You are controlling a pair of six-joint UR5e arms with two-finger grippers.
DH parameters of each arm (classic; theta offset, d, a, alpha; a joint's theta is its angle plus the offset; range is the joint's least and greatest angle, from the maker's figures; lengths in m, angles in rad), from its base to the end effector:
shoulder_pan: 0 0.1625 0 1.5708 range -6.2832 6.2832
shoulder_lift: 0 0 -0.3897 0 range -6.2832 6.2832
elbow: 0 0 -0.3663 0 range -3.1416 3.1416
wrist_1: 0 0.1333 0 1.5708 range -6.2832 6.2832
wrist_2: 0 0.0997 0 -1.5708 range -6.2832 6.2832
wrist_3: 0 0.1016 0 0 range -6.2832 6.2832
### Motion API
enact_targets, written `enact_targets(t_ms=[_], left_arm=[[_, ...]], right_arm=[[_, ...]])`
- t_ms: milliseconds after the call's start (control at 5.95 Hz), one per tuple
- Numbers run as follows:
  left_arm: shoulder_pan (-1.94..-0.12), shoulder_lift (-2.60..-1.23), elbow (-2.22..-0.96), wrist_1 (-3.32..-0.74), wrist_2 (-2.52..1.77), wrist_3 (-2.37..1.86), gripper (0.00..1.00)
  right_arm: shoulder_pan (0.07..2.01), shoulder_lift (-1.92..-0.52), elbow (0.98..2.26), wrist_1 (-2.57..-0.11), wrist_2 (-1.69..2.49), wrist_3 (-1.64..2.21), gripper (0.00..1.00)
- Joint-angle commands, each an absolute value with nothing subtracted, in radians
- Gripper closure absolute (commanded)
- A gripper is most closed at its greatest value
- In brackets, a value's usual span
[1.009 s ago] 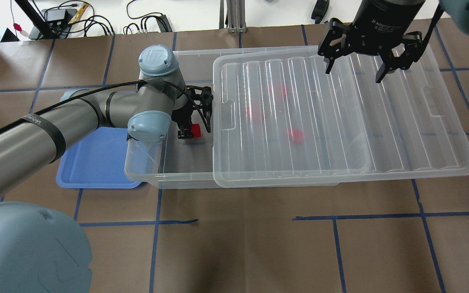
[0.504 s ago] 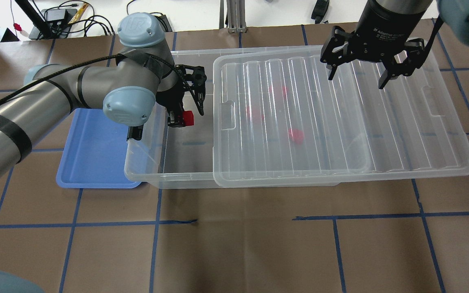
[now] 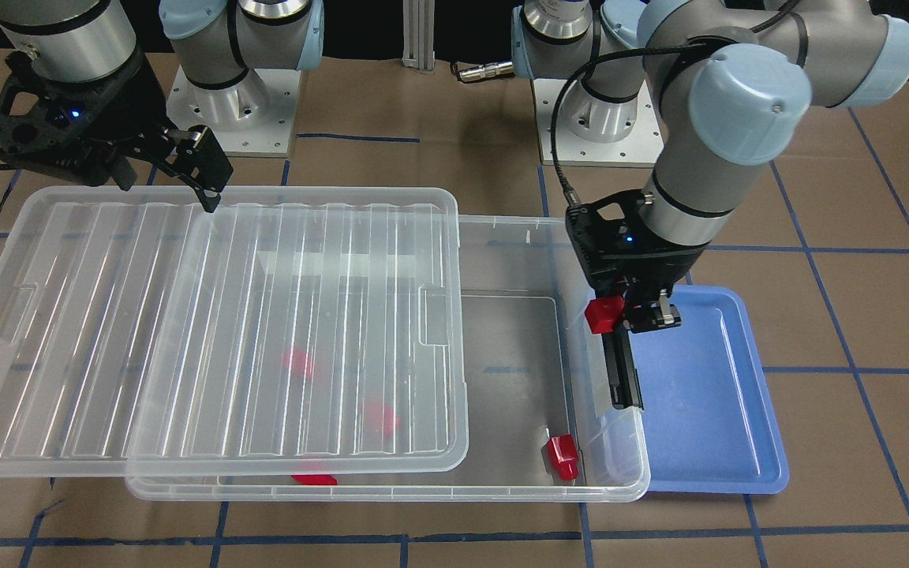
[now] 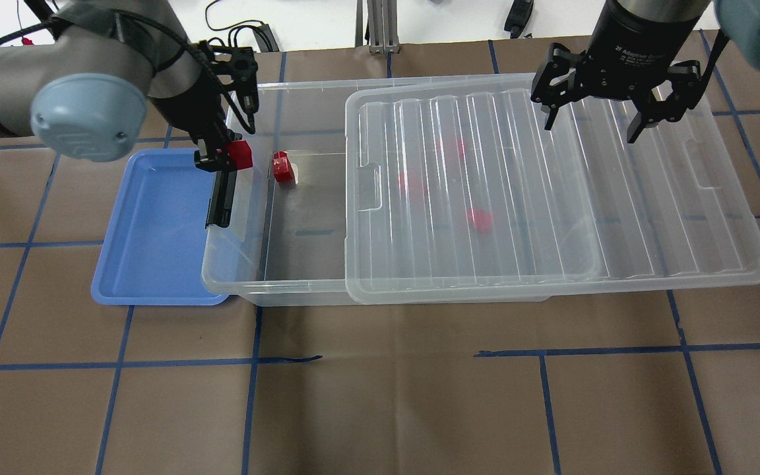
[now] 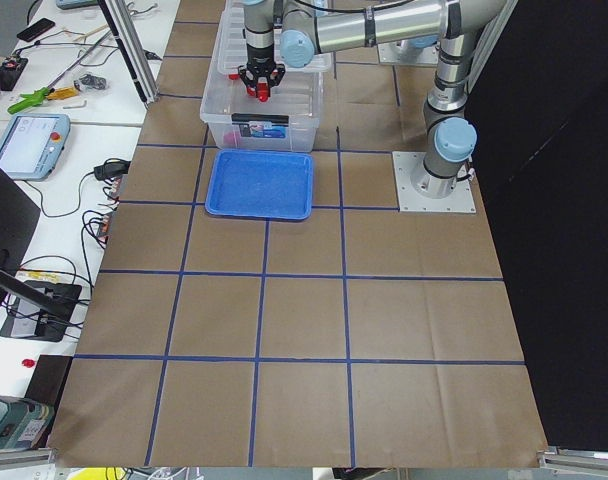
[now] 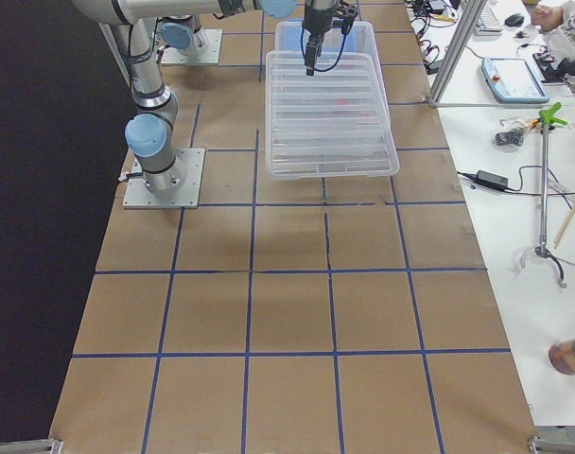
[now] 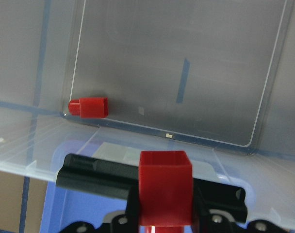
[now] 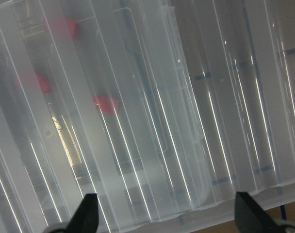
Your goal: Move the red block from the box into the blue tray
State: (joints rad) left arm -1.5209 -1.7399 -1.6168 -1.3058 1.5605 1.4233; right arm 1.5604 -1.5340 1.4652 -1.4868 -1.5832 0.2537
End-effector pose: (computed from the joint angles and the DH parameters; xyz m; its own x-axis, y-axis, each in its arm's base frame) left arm -0.1078 -0.5341 0.3720 -0.1961 0.9794 -0.0478 0.9806 0.1954 -0.0175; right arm 0.1271 -0.4793 0.4740 -0.9653 0.2608 0.0158 0.2610 0.9653 0.0116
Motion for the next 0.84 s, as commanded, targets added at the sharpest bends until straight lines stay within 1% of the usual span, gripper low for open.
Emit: enact_targets(t_ms=[0, 168, 504, 673], left_arm=[[-1.343, -1.745, -1.652, -1.293, 1.56, 1.64, 0.95], [-1.286, -1.771, -1.696, -1.234, 1.557, 1.717, 0.95], [-1.263, -1.879, -1.768, -1.088, 1.562, 1.868, 0.94], [-1.261, -1.929, -1.787, -1.083, 1.556, 1.867, 0.92]], right_arm=[[1.456, -1.534, 1.463, -1.488, -1.592, 0.076, 0.0], [1.346, -1.534, 1.465, -1.491, -1.592, -0.092, 0.0], [1.127, -1.525, 1.483, -1.489, -1.592, -0.399, 0.0], [1.018, -1.522, 1.52, -1.506, -1.588, -0.481, 0.0]])
